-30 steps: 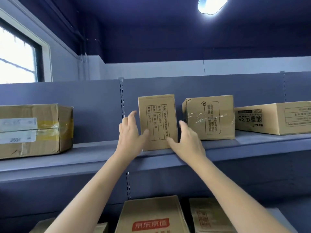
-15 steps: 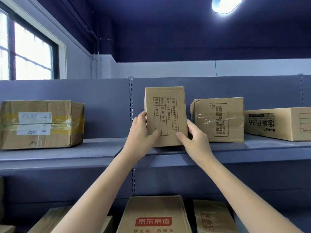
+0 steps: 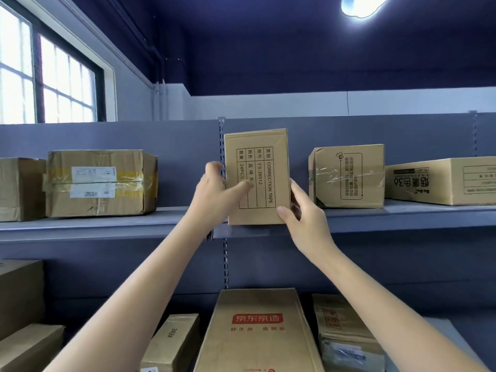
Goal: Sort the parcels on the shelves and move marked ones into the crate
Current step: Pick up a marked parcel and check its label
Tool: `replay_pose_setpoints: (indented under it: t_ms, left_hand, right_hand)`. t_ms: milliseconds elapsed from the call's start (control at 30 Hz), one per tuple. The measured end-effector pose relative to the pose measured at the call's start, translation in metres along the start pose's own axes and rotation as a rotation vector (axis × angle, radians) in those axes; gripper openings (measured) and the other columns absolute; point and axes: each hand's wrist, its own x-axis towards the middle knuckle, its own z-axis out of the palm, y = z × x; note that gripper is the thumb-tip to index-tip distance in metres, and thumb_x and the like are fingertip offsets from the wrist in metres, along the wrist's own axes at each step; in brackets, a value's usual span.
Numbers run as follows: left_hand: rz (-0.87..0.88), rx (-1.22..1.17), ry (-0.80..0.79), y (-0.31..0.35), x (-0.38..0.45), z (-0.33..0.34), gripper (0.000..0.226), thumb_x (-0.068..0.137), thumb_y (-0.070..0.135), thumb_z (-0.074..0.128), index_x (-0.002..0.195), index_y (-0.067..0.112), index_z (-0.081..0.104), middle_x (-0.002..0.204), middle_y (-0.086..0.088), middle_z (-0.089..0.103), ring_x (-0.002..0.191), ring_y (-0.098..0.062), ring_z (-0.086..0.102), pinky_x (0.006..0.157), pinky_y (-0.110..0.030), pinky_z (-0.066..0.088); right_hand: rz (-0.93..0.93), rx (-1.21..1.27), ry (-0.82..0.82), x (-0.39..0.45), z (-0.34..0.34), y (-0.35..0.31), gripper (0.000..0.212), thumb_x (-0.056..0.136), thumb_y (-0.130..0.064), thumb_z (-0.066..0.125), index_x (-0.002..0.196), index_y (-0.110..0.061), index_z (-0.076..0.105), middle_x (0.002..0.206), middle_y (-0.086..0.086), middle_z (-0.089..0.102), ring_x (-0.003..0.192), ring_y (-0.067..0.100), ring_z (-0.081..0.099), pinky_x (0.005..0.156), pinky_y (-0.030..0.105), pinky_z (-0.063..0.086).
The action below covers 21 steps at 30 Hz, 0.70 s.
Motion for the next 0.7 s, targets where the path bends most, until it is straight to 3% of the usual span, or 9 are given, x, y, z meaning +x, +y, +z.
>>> replay_pose_setpoints:
  t_ms: [67, 133, 233, 400, 500, 567, 633, 700]
  left_hand:
    - [0.019, 0.089, 0.056, 0.011, 0.011, -0.004, 0.074, 0.081, 0.044, 0.061, 0.138, 0.02, 0.022, 0.136, -0.008, 0.036, 0.127, -0.028, 0.033, 0.101, -0.04, 0.035]
    - [0.061, 0.211, 0.116, 0.026, 0.021, -0.001, 0.082, 0.08, 0.048, 0.059, 0.143, 0.023, 0.013, 0.143, -0.008, 0.025, 0.131, -0.029, 0.021, 0.103, -0.045, 0.027]
    - [0.1, 0.291, 0.159, 0.046, 0.035, 0.009, 0.083, 0.077, 0.056, 0.057, 0.142, 0.023, 0.016, 0.144, -0.008, 0.019, 0.131, -0.03, 0.017, 0.103, -0.049, 0.027]
    - [0.143, 0.444, 0.151, 0.067, 0.052, 0.029, 0.074, 0.081, 0.059, 0.049, 0.138, 0.018, 0.025, 0.143, -0.008, 0.03, 0.131, -0.031, 0.021, 0.1, -0.049, 0.027]
    - [0.144, 0.517, 0.114, 0.066, 0.055, 0.036, 0.06, 0.084, 0.061, 0.041, 0.124, 0.016, 0.042, 0.131, -0.007, 0.045, 0.126, -0.031, 0.027, 0.093, -0.048, 0.031]
    - [0.183, 0.571, 0.133, 0.061, 0.055, 0.035, 0.058, 0.084, 0.062, 0.04, 0.118, 0.016, 0.046, 0.123, -0.007, 0.05, 0.122, -0.031, 0.031, 0.089, -0.047, 0.036]
    - [0.228, 0.568, 0.163, 0.055, 0.052, 0.03, 0.058, 0.083, 0.065, 0.041, 0.113, 0.017, 0.046, 0.117, -0.005, 0.052, 0.119, -0.03, 0.033, 0.085, -0.046, 0.04]
    - [0.247, 0.519, 0.194, 0.051, 0.047, 0.023, 0.056, 0.081, 0.067, 0.042, 0.108, 0.017, 0.046, 0.113, -0.004, 0.054, 0.117, -0.03, 0.035, 0.082, -0.046, 0.043]
  right_hand:
    - [0.009, -0.029, 0.011, -0.001, 0.004, -0.001, 0.059, 0.092, -0.013, 0.052, 0.145, -0.018, 0.027, 0.143, -0.001, 0.044, 0.131, 0.01, 0.038, 0.109, 0.024, 0.029]
    - [0.009, -0.052, 0.03, -0.002, 0.009, -0.002, 0.058, 0.093, -0.013, 0.052, 0.145, -0.017, 0.026, 0.145, 0.001, 0.041, 0.134, 0.014, 0.036, 0.111, 0.028, 0.028]
    - [0.023, -0.048, 0.061, -0.005, 0.012, -0.002, 0.057, 0.093, -0.013, 0.051, 0.145, -0.016, 0.026, 0.146, 0.003, 0.04, 0.135, 0.016, 0.035, 0.112, 0.03, 0.028]
    - [0.047, -0.017, 0.045, -0.007, 0.01, -0.003, 0.057, 0.093, -0.012, 0.051, 0.144, -0.016, 0.027, 0.146, 0.003, 0.039, 0.136, 0.016, 0.034, 0.112, 0.033, 0.029]
    - [0.062, -0.001, 0.036, -0.009, 0.007, -0.001, 0.059, 0.091, -0.012, 0.054, 0.144, -0.017, 0.027, 0.144, 0.001, 0.04, 0.133, 0.014, 0.037, 0.111, 0.033, 0.032]
    - [0.134, 0.083, 0.044, -0.01, 0.005, 0.003, 0.059, 0.09, -0.017, 0.057, 0.142, -0.02, 0.03, 0.135, -0.005, 0.048, 0.12, 0.005, 0.046, 0.101, 0.02, 0.04]
    - [0.237, 0.201, 0.058, -0.012, 0.003, 0.006, 0.052, 0.086, -0.026, 0.061, 0.134, -0.025, 0.039, 0.111, -0.019, 0.053, 0.093, -0.01, 0.053, 0.075, 0.0, 0.041]
    - [0.298, 0.288, 0.052, -0.013, 0.003, 0.009, 0.043, 0.082, -0.033, 0.065, 0.122, -0.028, 0.047, 0.102, -0.024, 0.054, 0.086, -0.014, 0.054, 0.067, 0.0, 0.042]
